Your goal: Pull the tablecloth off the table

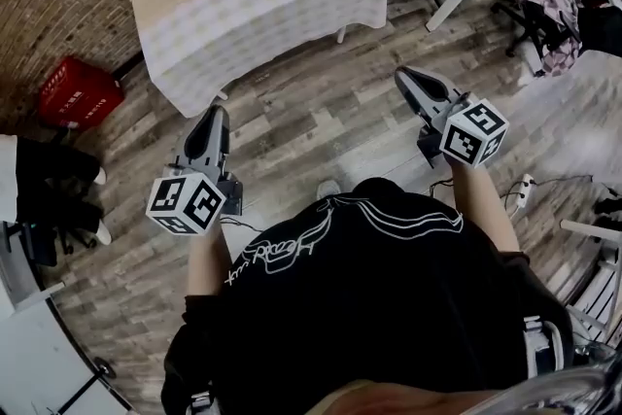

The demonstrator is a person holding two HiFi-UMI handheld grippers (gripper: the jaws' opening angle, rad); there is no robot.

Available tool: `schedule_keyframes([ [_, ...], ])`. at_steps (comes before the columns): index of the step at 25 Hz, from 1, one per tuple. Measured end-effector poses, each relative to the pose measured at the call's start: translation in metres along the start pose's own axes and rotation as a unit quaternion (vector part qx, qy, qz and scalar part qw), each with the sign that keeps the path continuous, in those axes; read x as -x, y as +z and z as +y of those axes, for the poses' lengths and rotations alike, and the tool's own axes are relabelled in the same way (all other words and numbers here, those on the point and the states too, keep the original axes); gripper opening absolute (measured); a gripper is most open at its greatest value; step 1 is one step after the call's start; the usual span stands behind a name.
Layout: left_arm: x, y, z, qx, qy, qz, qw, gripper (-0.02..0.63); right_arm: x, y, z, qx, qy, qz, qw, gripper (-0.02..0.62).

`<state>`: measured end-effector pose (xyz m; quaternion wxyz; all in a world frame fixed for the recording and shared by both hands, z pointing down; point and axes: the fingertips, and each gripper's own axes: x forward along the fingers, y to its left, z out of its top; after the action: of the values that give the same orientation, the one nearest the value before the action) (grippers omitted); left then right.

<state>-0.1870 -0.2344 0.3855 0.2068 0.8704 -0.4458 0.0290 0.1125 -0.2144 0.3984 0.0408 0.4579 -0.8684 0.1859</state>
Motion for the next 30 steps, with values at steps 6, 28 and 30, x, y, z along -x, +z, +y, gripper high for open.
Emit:
schedule_keyframes([
  [6, -0.018, -0.016, 0.044, 0.009, 0.055, 0.007, 0.9984, 0.011, -0.028, -0.008, -0.051, -0.004, -0.004, 0.021, 1.0, -0.002],
  [28, -0.09, -0.043, 0.274, 0.027, 0.27, 0.051, 0.9612, 0.259, -0.198, -0.023, -0.31, -0.012, -0.085, 0.105, 0.991, 0.182],
  [30, -0.09, -0.062, 0.278, 0.027, 0.289, 0.058, 0.9553, 0.275, -0.191, -0.039, -0.34, -0.007, -0.1, 0.11, 0.989, 0.196],
])
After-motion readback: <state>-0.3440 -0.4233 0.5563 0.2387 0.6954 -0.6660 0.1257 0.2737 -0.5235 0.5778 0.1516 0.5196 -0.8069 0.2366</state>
